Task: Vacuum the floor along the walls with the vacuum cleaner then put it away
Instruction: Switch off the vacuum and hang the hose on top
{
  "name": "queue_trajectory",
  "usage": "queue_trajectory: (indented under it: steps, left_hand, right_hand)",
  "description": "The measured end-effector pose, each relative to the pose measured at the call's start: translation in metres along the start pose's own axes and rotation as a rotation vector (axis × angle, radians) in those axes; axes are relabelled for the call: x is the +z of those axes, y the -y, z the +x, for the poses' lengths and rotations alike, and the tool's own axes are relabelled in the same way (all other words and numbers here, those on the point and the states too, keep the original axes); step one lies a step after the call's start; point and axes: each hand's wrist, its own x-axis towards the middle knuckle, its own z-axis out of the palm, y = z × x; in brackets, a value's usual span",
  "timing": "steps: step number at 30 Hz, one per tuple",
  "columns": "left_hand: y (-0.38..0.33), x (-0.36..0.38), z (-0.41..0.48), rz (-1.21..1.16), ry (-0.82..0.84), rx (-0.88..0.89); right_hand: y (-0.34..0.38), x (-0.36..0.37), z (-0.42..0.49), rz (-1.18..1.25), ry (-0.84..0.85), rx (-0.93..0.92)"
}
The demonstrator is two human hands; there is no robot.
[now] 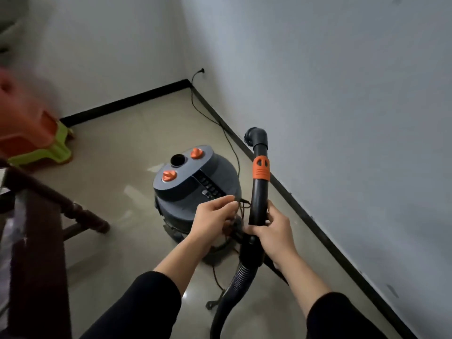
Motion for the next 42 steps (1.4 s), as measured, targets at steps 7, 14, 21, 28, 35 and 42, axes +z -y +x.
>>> queue_trajectory:
  steps: [7, 14, 21, 28, 35, 42]
  left_hand:
    - [0.007, -0.075, 0.14, 0.297, -0.181, 0.052]
    - [0.01, -0.1, 0.259, 0.951, -0.243, 0.426]
    - [0.018, -0.121, 0.302, 1.306, -0.009, 0.665]
    - [-0.005, -0.145, 0.33, 1.471, 0.068, 0.766]
    - [-0.013, -0.142, 0.338, 1.39, 0.064, 0.814]
    - [-0.019, -0.12, 0.337, 1.39, -0.025, 0.682]
  right_hand:
    - [0.013, 0.083, 0.111, 0.002, -0.02, 0.161]
    - [0.005, 0.11, 0.178, -0.058, -0.002, 0.171]
    - [-0.005, 0.109, 0.192, -0.033, -0.019, 0.209]
    - [-0.008, 0.113, 0.198, -0.033, 0.009, 0.239]
    - [-0.011, 0.112, 0.201, -0.014, 0.006, 0.276]
    - [-0.004, 0.12, 0.204, -0.035, 0.018, 0.29]
